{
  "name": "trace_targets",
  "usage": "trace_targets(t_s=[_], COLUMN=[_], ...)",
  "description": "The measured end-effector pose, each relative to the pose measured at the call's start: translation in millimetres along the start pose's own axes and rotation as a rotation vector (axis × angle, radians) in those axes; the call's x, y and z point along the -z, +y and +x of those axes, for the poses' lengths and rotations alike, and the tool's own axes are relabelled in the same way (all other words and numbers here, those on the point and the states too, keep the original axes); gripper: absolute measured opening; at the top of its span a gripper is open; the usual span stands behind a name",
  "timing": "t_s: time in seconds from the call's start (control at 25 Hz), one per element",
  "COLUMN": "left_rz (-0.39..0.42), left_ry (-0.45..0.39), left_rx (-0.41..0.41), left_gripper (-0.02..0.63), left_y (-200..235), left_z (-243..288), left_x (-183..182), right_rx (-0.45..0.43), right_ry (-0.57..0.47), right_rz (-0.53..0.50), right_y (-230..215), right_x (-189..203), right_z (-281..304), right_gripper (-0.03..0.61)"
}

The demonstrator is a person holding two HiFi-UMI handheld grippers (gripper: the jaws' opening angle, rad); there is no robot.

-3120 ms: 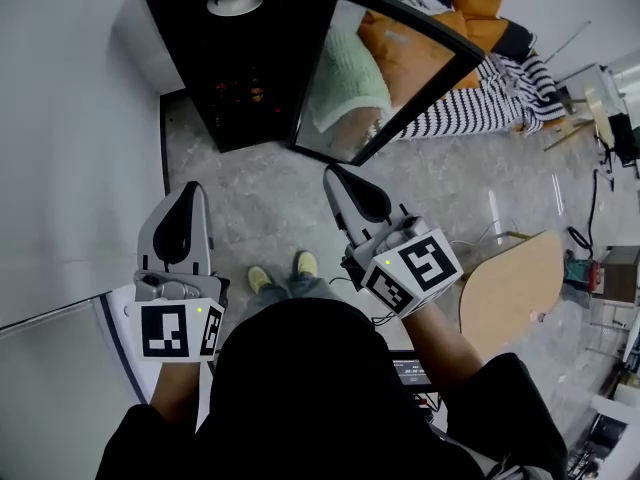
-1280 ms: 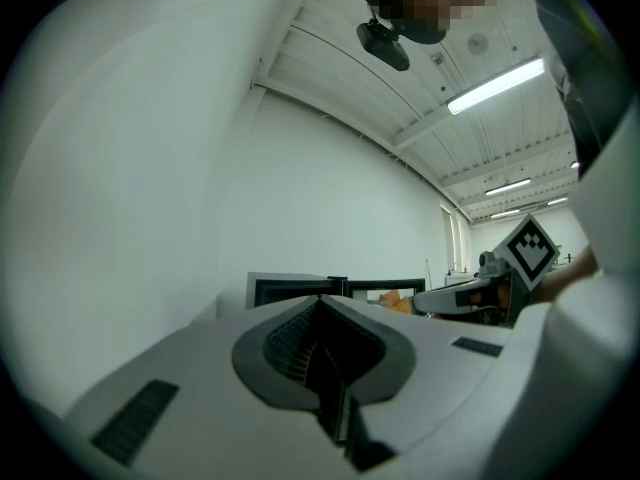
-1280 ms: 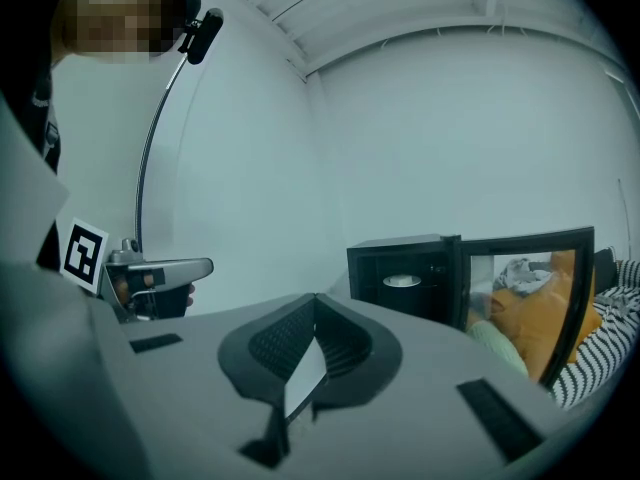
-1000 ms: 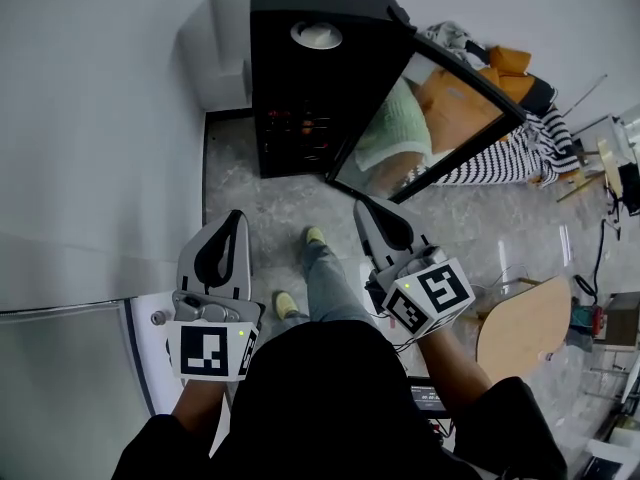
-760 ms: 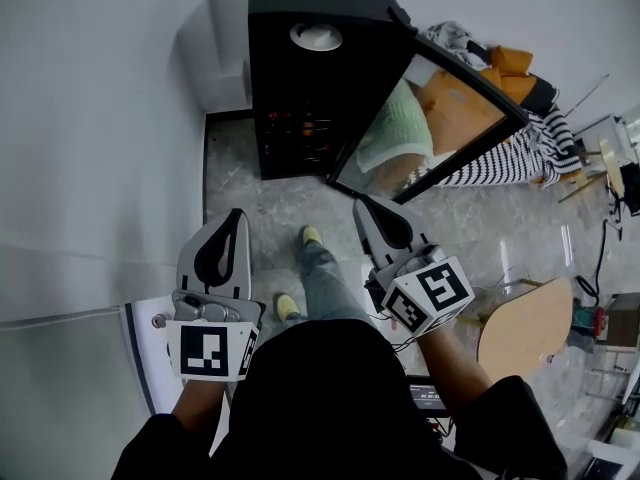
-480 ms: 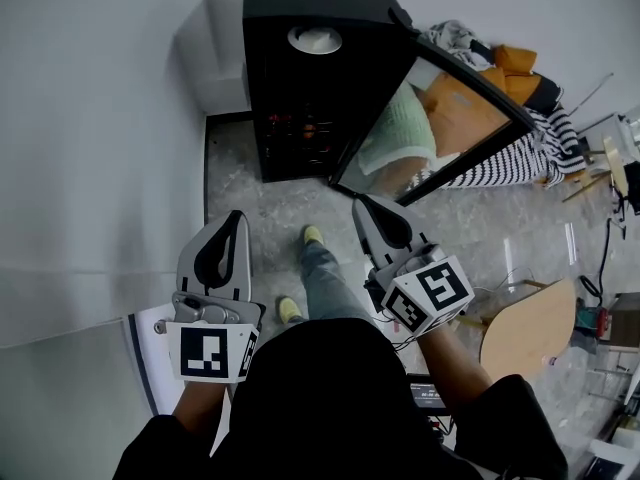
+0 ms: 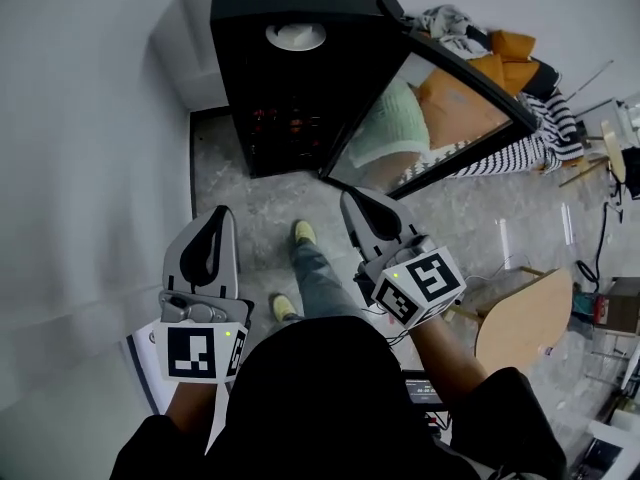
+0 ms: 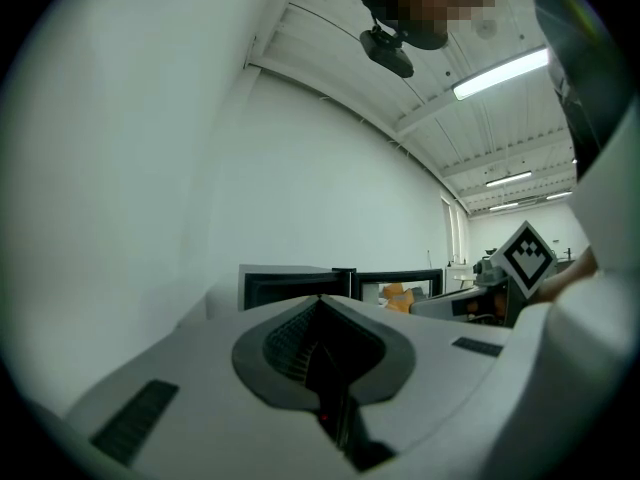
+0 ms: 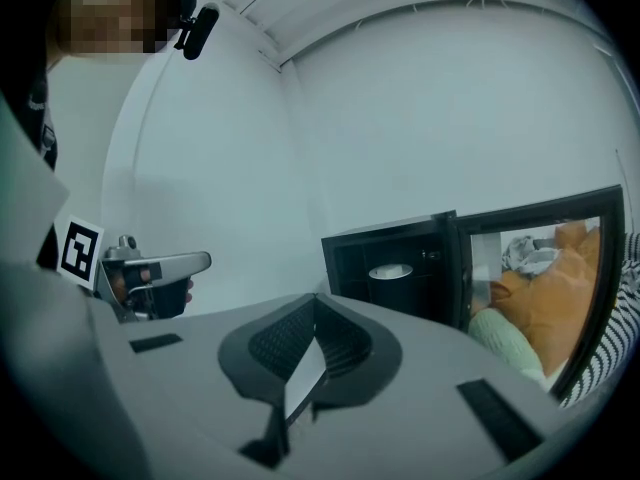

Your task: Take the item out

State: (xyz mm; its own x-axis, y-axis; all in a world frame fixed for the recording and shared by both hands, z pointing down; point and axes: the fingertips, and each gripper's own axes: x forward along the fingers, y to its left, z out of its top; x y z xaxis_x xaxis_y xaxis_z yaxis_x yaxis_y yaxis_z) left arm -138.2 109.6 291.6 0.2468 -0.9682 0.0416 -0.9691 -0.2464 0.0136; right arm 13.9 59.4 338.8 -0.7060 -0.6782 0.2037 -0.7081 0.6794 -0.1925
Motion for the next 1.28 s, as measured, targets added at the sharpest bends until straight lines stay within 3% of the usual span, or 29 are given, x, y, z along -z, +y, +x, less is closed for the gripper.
trace_targets(t_s=[0.6, 1.28], left_rz=[0.014, 0.067], left_ry=[0.019, 0.065], left_rx=[0.048, -0.008], left_gripper=[0.008, 0.008], left_y=[3.5, 8.5], left_z=[95.5, 193.2], left_x=[4.5, -12.1], right_rx=[0.038, -0.024], right_ry=[0.0, -0.003], right_rz=[0.017, 0.064], right_y=[-75.1, -153.7], right_x=[-18.7, -46.1], right_z=[46.9, 104.4], right_gripper=[0.005, 0.005])
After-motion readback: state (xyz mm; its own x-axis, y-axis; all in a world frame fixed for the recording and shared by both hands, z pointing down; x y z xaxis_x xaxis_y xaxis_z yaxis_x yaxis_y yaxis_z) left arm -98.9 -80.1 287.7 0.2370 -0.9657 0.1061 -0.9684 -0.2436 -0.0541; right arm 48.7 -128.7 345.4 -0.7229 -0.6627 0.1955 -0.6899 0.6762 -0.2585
